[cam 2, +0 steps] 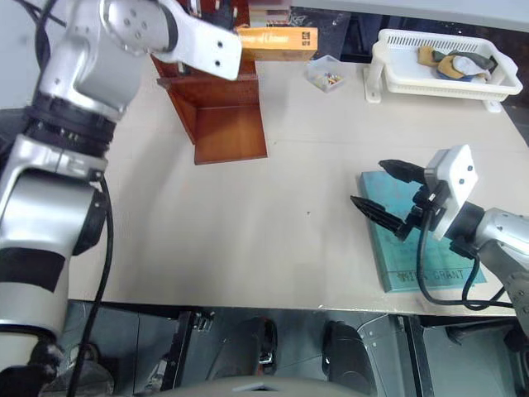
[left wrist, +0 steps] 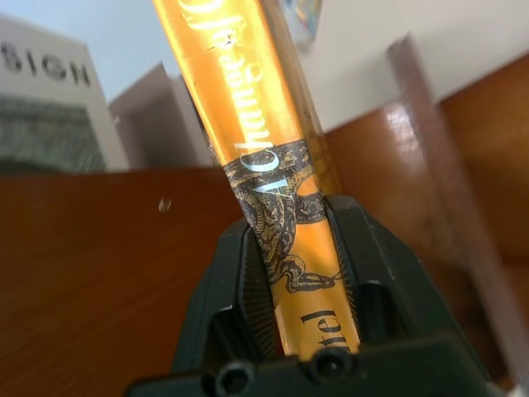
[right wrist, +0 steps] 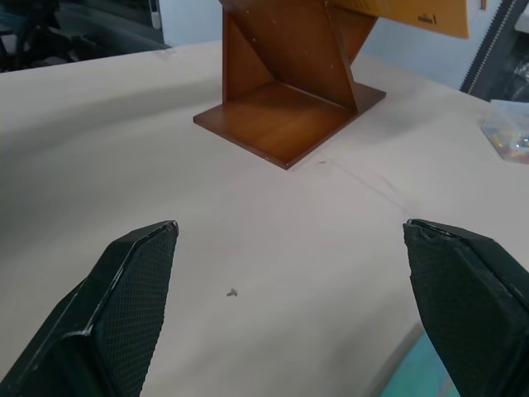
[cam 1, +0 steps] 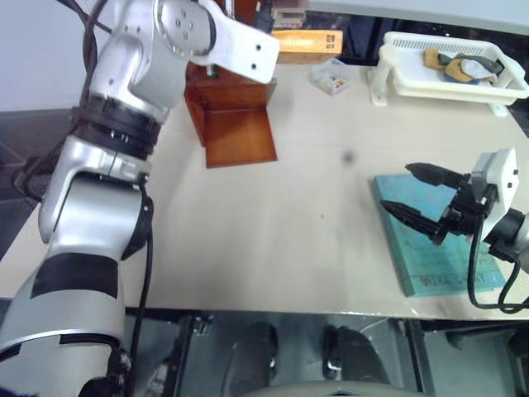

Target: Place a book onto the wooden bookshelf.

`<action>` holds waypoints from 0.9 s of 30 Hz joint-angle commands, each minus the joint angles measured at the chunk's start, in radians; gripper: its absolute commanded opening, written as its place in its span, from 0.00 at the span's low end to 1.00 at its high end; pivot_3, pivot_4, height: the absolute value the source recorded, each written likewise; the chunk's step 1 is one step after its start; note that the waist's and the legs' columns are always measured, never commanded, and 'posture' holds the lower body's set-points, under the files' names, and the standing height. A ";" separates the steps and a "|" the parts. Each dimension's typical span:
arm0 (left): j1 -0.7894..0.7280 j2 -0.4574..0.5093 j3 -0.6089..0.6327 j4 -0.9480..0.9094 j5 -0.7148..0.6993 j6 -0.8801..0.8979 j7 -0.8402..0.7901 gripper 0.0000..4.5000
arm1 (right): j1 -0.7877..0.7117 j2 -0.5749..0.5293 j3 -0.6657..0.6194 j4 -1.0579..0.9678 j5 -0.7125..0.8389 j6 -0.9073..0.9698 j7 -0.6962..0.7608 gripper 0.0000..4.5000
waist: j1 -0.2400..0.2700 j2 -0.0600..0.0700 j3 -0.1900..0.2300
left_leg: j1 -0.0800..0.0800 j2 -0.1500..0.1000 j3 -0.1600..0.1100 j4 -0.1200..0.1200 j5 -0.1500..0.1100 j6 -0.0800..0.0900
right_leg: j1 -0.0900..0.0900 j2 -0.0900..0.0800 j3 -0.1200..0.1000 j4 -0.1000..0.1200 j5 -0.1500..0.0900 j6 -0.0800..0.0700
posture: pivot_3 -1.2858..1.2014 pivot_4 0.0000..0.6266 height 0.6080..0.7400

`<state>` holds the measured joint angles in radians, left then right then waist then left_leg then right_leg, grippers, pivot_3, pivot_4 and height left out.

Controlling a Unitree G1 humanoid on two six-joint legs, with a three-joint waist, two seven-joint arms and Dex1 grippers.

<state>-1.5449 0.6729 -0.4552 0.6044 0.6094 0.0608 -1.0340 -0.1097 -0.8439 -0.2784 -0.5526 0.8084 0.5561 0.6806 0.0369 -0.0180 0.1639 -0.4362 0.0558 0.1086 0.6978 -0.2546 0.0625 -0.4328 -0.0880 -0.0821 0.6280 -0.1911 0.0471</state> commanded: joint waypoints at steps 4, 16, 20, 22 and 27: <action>-0.039 0.069 0.011 -0.067 -0.003 0.014 -0.188 0.26 | -0.072 -0.002 -0.024 0.005 -0.013 -0.015 0.031 1.00 | -0.003 0.001 0.000 | 0.000 0.001 -0.001 0.000 0.000 0.000 | 0.000 0.000 0.000 0.000 0.000 0.000 | 0.52 0.24 1.00; 0.286 0.104 0.085 -0.373 0.024 0.276 -0.194 0.26 | -0.156 0.062 -0.119 -0.046 0.065 -0.007 -0.101 1.00 | -0.030 0.002 -0.001 | 0.006 0.001 0.001 0.002 -0.001 0.001 | 0.000 0.000 0.008 0.009 -0.001 0.001 | 0.52 0.24 1.00; 0.313 0.123 0.094 -0.392 0.020 0.276 -0.203 0.26 | -0.151 0.062 -0.109 -0.046 0.042 -0.013 -0.105 1.00 | -0.030 0.002 -0.001 | 0.007 0.001 0.002 0.002 -0.001 0.001 | -0.001 0.000 0.010 0.010 -0.001 0.001 | 0.52 0.24 1.00; 0.318 0.130 0.101 -0.392 0.017 0.276 -0.206 0.26 | -0.149 0.061 -0.111 -0.045 0.037 -0.015 -0.103 1.00 | -0.031 0.003 -0.001 | 0.007 0.001 0.004 0.002 -0.001 0.001 | -0.002 0.000 0.012 0.010 -0.001 0.001 | 0.52 0.24 1.00; 0.315 0.130 0.132 -0.391 0.006 0.279 -0.162 0.68 | -0.141 0.058 -0.122 -0.047 0.029 -0.020 -0.089 1.00 | -0.029 0.003 -0.001 | 0.007 0.001 0.006 0.002 -0.001 0.001 | -0.005 0.000 0.015 0.013 -0.001 0.002 | 0.52 0.24 1.00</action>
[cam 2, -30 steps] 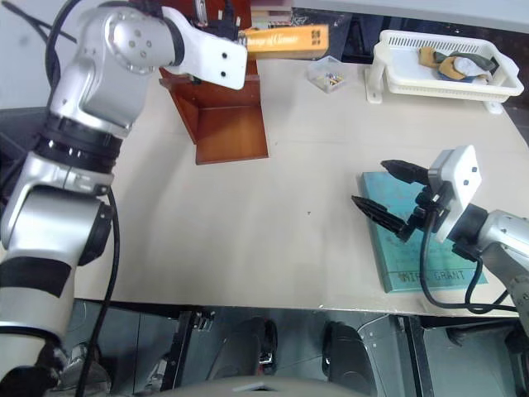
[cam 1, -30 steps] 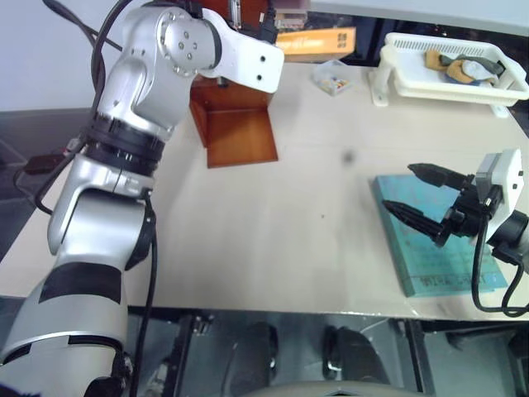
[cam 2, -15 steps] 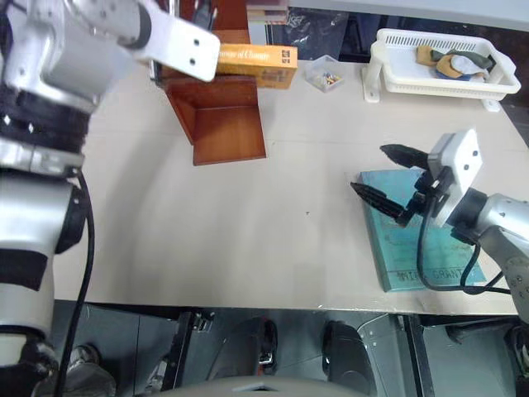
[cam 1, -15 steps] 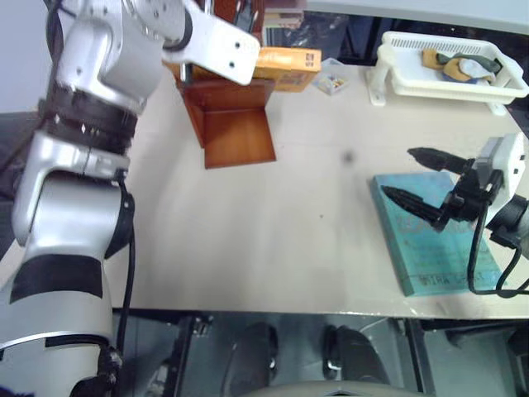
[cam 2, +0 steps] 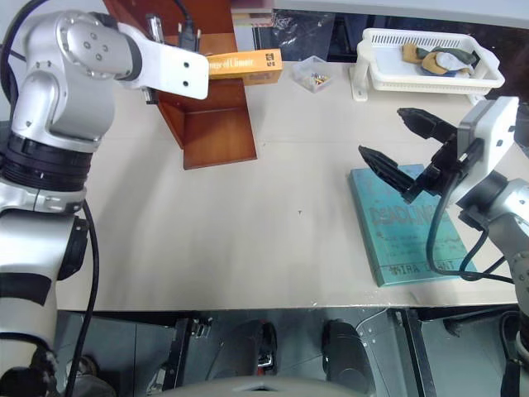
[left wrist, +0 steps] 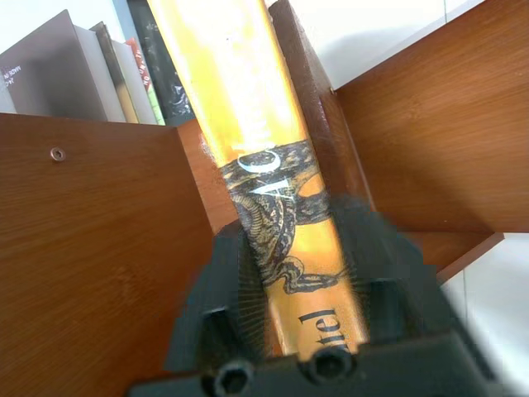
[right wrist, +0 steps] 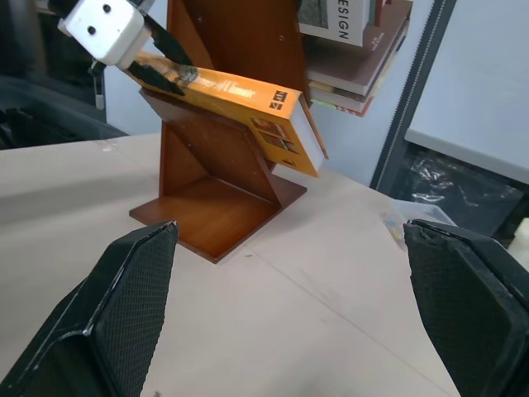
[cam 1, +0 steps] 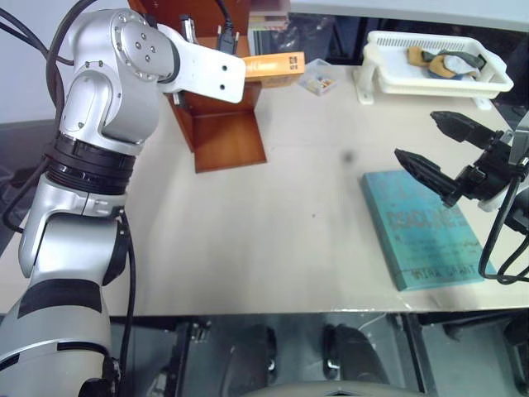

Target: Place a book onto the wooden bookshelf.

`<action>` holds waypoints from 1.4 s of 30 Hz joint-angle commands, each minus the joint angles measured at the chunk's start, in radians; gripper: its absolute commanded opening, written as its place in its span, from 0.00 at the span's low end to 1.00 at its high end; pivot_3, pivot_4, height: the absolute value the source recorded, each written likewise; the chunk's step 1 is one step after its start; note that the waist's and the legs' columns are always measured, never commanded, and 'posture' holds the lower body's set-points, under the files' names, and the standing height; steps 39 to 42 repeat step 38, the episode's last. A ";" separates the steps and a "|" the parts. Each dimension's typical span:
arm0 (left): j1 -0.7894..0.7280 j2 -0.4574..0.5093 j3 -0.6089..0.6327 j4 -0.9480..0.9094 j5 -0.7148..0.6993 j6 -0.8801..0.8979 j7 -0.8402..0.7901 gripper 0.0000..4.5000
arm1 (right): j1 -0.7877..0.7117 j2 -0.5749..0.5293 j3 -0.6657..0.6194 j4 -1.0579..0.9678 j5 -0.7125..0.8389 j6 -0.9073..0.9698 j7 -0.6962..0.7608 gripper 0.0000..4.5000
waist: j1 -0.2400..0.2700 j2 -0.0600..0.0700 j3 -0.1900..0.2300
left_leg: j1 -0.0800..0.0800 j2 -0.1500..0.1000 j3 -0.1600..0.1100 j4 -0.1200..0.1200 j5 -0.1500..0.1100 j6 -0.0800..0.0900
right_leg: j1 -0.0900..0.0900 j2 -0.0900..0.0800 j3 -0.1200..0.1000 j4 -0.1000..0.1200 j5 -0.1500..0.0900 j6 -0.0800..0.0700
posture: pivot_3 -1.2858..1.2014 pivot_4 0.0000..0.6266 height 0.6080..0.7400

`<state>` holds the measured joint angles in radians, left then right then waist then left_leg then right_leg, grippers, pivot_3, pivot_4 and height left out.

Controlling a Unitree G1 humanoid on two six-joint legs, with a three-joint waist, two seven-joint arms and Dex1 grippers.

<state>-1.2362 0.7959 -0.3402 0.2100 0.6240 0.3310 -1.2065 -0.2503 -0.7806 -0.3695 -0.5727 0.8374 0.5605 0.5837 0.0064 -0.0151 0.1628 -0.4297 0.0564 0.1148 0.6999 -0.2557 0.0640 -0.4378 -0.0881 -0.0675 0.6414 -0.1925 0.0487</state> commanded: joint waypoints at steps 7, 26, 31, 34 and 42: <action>0.084 0.024 0.174 -0.092 -0.134 0.018 0.119 0.90 | -0.004 -0.018 -0.032 -0.010 0.007 -0.013 0.040 1.00 | 0.002 0.000 0.000 | -0.001 0.000 0.001 0.002 0.000 0.000 | -0.001 0.000 0.001 0.001 0.000 0.000 | 0.52 0.24 1.00; 0.960 -0.375 0.741 -0.800 -0.943 0.494 0.252 0.95 | 0.158 -0.025 0.144 -0.113 -0.116 0.087 -0.005 1.00 | 0.004 -0.002 0.000 | 0.001 0.001 0.000 0.004 0.002 -0.004 | 0.001 0.000 0.002 0.003 0.001 -0.001 | 0.52 0.24 1.00; 1.161 -0.305 0.804 -0.788 -0.980 0.368 0.242 0.95 | 0.299 -0.030 0.086 -0.207 -0.131 0.108 -0.038 1.00 | 0.009 -0.002 0.000 | 0.000 0.001 -0.001 0.004 0.000 0.000 | 0.000 -0.001 0.001 0.002 -0.001 -0.006 | 0.52 0.24 1.00; 1.211 -0.257 0.850 -0.747 -1.004 0.306 0.247 0.95 | 0.389 -0.041 0.055 -0.267 -0.148 0.108 -0.033 1.00 | 0.010 -0.002 -0.001 | 0.000 0.001 -0.002 0.004 -0.001 0.000 | 0.001 -0.002 0.000 0.002 -0.002 -0.004 | 0.52 0.24 1.00; 1.265 -0.208 0.878 -0.719 -1.050 0.264 0.232 0.95 | 0.435 -0.024 0.042 -0.308 -0.154 0.112 -0.062 1.00 | 0.008 -0.002 -0.001 | 0.000 0.001 -0.002 0.004 -0.001 0.000 | 0.001 -0.004 0.000 0.002 -0.003 -0.004 | 0.52 0.24 1.00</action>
